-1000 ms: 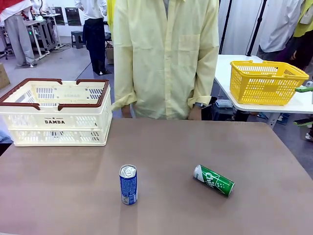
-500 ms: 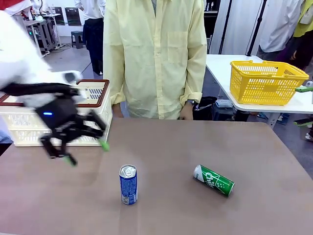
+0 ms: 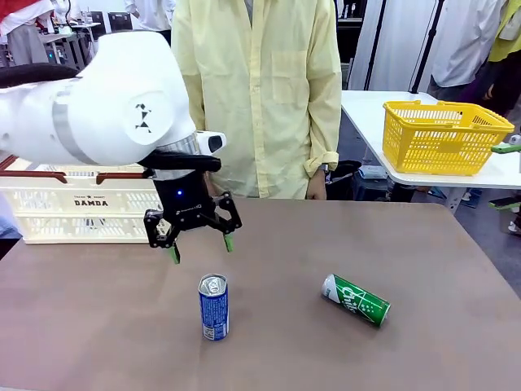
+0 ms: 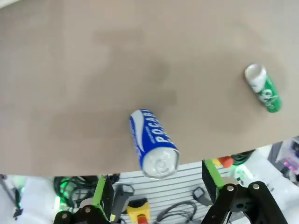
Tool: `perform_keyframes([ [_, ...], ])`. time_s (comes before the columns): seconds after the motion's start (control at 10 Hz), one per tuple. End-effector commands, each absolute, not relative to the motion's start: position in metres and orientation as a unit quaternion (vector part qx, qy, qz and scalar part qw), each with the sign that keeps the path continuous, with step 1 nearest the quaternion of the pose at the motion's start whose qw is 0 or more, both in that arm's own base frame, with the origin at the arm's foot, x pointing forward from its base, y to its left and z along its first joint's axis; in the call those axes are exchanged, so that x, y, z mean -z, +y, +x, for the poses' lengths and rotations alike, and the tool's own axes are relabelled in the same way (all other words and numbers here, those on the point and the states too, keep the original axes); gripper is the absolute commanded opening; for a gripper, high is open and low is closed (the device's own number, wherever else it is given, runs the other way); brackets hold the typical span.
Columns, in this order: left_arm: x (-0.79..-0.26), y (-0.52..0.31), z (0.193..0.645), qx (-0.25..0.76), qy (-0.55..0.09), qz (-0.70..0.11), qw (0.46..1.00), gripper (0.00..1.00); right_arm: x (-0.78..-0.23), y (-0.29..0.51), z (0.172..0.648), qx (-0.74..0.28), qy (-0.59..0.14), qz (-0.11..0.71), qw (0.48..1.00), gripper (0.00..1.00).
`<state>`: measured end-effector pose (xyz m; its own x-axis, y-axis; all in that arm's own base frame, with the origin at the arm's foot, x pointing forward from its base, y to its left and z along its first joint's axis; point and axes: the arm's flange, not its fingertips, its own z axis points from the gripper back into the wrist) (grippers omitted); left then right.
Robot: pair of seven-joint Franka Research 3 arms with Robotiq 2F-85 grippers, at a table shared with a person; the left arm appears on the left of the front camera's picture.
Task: Place the drinks into the Shopping basket.
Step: Pick up one drink and place it into the Shopping basket.
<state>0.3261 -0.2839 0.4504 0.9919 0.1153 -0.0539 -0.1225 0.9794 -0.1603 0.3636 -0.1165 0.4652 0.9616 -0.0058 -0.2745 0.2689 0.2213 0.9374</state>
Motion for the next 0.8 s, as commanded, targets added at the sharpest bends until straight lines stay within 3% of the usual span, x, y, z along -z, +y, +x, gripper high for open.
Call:
perform_keyframes([
  [0.0, -0.450, -0.284, 0.329, -0.062, 0.024, -0.061, 0.996, 1.00, -0.469, -0.118, 0.363, 0.089, 0.109, 0.615, 0.776, 1.00],
  [0.4, -0.432, -0.302, 0.320, -0.057, -0.004, -0.047, 0.997, 1.00, -0.469, -0.118, 0.363, 0.089, 0.109, 0.615, 0.776, 1.00],
  [0.7, -0.407, -0.308, 0.314, -0.051, 0.014, -0.043, 0.998, 1.00, -0.469, -0.118, 0.363, 0.089, 0.109, 0.615, 0.776, 1.00],
])
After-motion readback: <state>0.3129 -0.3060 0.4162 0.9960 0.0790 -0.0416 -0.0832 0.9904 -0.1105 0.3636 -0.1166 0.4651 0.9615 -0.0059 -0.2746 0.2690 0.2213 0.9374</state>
